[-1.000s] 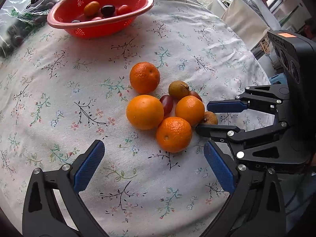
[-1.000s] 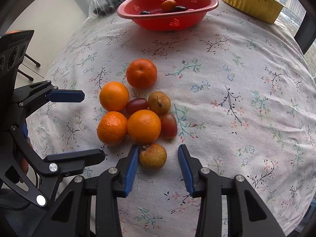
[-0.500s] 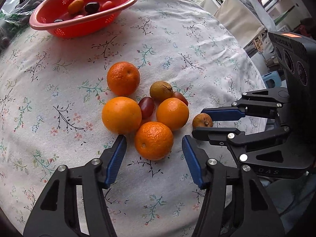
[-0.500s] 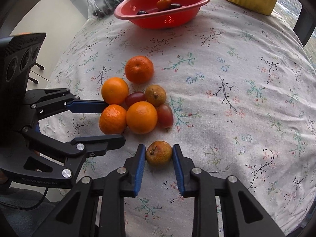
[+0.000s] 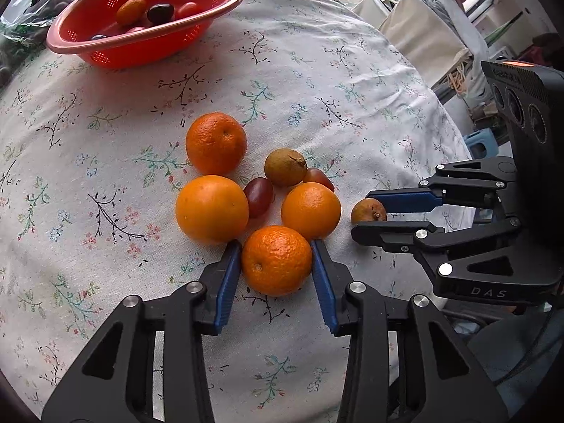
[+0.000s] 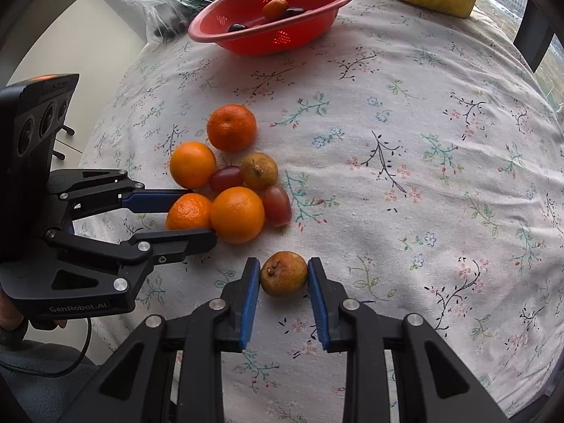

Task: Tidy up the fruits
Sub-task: 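Carry pear and tangerine over the red colander and open both tools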

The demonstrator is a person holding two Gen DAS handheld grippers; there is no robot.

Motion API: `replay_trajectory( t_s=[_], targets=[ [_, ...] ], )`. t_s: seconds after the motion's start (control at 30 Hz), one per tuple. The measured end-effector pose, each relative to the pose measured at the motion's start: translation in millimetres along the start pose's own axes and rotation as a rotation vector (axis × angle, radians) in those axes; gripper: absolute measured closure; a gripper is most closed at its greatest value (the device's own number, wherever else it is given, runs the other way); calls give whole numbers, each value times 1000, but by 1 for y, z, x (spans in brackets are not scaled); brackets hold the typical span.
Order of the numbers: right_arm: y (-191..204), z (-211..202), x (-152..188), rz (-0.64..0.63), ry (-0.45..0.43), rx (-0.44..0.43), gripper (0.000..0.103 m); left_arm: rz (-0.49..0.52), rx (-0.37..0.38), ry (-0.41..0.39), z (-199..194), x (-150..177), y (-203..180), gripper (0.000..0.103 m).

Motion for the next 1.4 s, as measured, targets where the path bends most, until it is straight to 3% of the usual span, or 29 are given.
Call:
replay_trajectory(
  t_s=[0.47,0.83,1.17,1.4],
  targets=[
    [-1,-7,-1,30,-11,-29,73,-17,21,-17,-17,10,4,66],
    [-13,-19,-16,70,-30,-37,73,-97,17,-76,-49,13,29,66],
    [-34,-42,-64,131,-98,-36,73,-141,-54,-180,-90,-30,82,66],
    [-40,-67,-129,134,-186,-46,73,-116,-108,-237,-111,-88,112,66]
  ],
)
Point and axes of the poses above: each gripper's, at about its wrist camera, not at the fingertips, and z roughly the way its jaws point, y to its left, x to its underside, the point moved 7 cm from there along z, roughly the way its jaws point, and after that the axes turned 5 degrees about z, right-handed, at the moved point
